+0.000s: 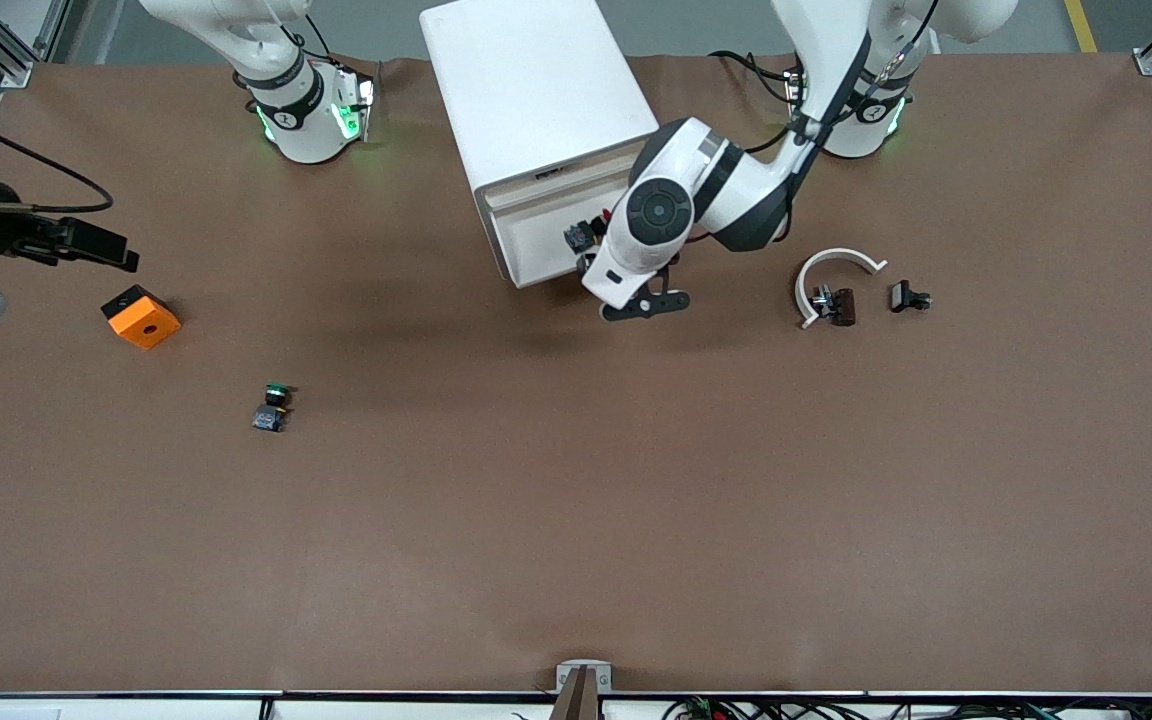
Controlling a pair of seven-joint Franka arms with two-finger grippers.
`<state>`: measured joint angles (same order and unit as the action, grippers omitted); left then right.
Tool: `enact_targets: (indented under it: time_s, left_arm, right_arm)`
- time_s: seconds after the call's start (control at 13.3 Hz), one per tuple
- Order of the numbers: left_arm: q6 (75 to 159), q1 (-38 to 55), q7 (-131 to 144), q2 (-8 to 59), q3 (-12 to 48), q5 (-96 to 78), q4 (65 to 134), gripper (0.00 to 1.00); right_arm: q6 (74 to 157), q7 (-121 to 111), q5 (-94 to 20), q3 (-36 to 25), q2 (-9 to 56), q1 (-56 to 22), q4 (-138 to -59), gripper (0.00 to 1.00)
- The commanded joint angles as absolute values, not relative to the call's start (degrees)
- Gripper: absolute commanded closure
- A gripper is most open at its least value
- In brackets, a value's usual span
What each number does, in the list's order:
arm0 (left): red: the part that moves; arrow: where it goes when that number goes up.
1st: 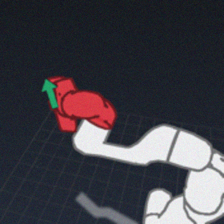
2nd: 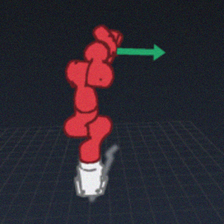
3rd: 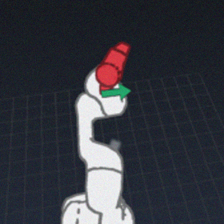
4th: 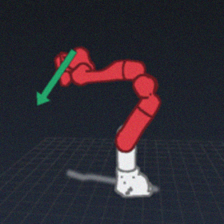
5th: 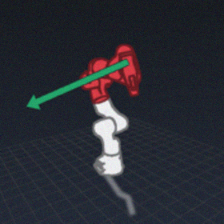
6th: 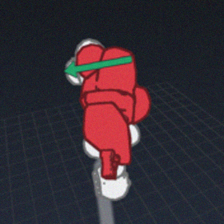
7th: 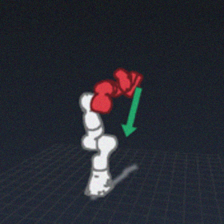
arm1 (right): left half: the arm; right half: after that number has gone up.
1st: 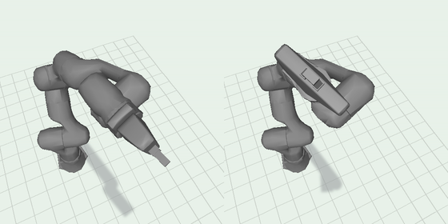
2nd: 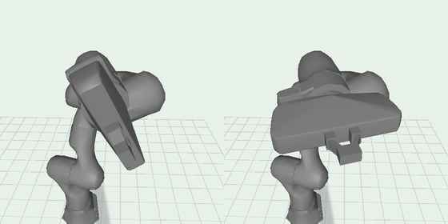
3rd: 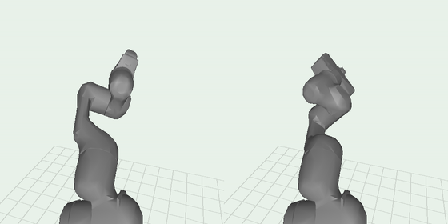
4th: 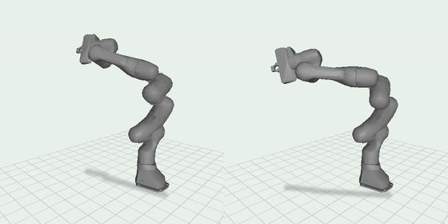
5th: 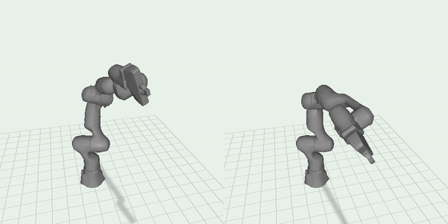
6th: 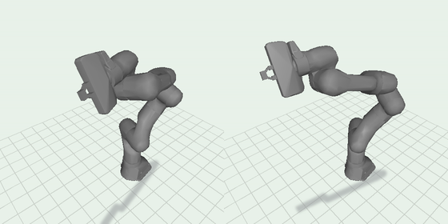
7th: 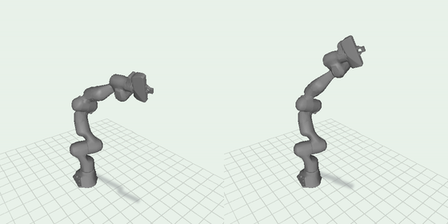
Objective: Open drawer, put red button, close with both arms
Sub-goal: 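Push the drawer shut with the left gripper while the right gripper withdraws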
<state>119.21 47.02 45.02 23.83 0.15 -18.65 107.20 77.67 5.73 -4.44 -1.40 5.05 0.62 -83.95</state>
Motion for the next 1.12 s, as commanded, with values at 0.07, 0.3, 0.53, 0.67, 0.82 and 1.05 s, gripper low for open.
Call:
enact_targets:
  time_s: [0.07,0.3,0.53,0.67,0.82,1.05]
  left_arm:
    - [118.83,46.84,48.07,24.43,5.26,-18.54,108.28,0.00]
    - [118.83,47.11,49.12,24.96,7.64,-18.63,108.19,0.00]
    - [118.83,47.11,50.80,24.87,9.58,-18.63,108.19,0.00]
    - [118.83,46.94,51.24,24.79,9.49,-18.46,107.93,0.00]
    - [118.83,45.80,50.72,25.05,8.80,-17.58,107.05,0.00]
    - [118.83,38.09,50.71,25.22,7.73,-12.15,103.90,0.00]
  right_arm:
    - [83.81,4.40,-2.56,-0.26,-2.95,2.72,-94.00,0.00]
    - [88.77,3.25,-1.58,-0.26,-9.66,2.72,-102.04,0.00]
    - [86.23,3.34,-0.71,-0.26,-9.14,2.72,-98.28,0.00]
    - [84.12,3.43,-0.09,-0.18,-8.18,2.72,-95.46,0.00]
    - [84.02,3.34,-0.09,-0.26,-8.17,3.51,-95.19,0.00]
    - [84.11,3.34,-0.09,-0.26,-8.09,3.78,-94.05,0.00]
